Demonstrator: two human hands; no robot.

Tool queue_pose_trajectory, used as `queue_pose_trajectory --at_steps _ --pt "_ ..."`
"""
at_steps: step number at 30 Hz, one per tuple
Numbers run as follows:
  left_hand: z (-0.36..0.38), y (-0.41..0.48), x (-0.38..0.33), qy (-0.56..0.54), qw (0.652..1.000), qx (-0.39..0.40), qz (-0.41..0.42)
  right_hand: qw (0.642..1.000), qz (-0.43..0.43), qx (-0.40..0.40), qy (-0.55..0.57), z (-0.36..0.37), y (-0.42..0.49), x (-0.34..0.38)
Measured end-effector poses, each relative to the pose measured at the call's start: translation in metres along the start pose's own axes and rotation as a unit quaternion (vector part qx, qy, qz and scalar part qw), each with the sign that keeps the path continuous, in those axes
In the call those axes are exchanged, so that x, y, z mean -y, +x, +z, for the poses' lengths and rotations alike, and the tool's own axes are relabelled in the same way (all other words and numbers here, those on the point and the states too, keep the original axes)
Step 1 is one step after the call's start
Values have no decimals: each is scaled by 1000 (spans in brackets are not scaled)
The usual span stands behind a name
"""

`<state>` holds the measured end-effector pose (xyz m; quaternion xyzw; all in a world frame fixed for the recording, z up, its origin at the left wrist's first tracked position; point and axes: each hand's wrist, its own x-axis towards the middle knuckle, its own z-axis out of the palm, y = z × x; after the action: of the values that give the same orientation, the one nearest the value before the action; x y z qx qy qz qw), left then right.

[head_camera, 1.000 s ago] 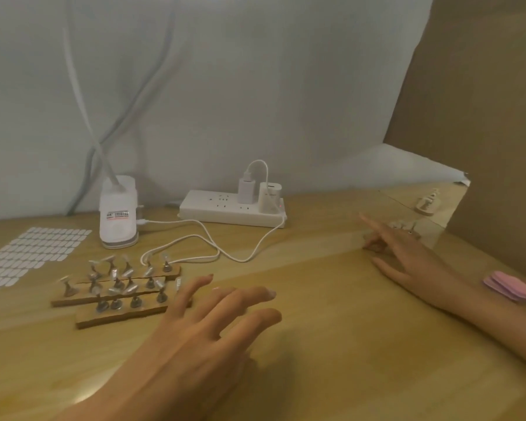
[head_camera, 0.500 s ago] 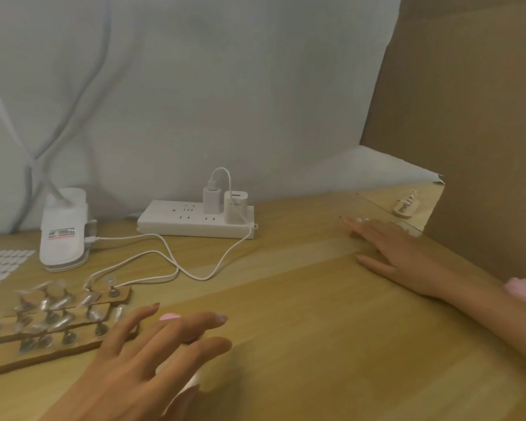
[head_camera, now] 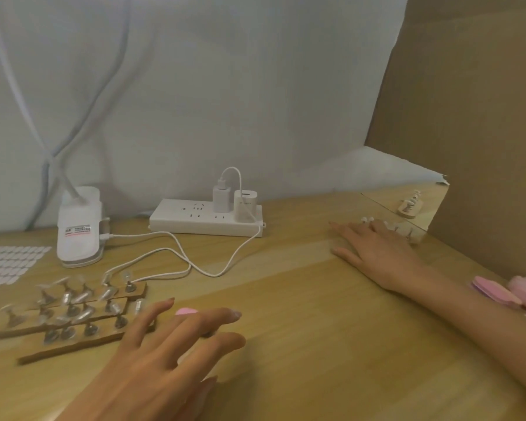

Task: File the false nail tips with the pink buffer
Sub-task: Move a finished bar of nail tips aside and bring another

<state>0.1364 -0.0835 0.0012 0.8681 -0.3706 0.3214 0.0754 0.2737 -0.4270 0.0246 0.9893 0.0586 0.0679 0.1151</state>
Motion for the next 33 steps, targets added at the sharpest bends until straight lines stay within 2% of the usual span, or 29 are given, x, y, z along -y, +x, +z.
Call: queue_pose_trajectory --at_steps 8,12,17,19,25,33 --pt "7 -1 3 -23 999 17 28 990 28 31 132 2 -26 1" --pt "10 4 5 39 995 71 63 981 4 39 188 1 -31 -2" --pt "11 39 -6 23 988 152 13 967 -12 30 254 -1 -34 -7" --pt "12 52 -10 16 984 175 -4 965 -21 23 259 -2 -32 -9" --pt "17 54 -13 -16 983 177 -53 962 -53 36 266 1 -22 -8" --pt "13 51 -15 -35 978 187 -82 979 -63 20 192 -3 0 11"
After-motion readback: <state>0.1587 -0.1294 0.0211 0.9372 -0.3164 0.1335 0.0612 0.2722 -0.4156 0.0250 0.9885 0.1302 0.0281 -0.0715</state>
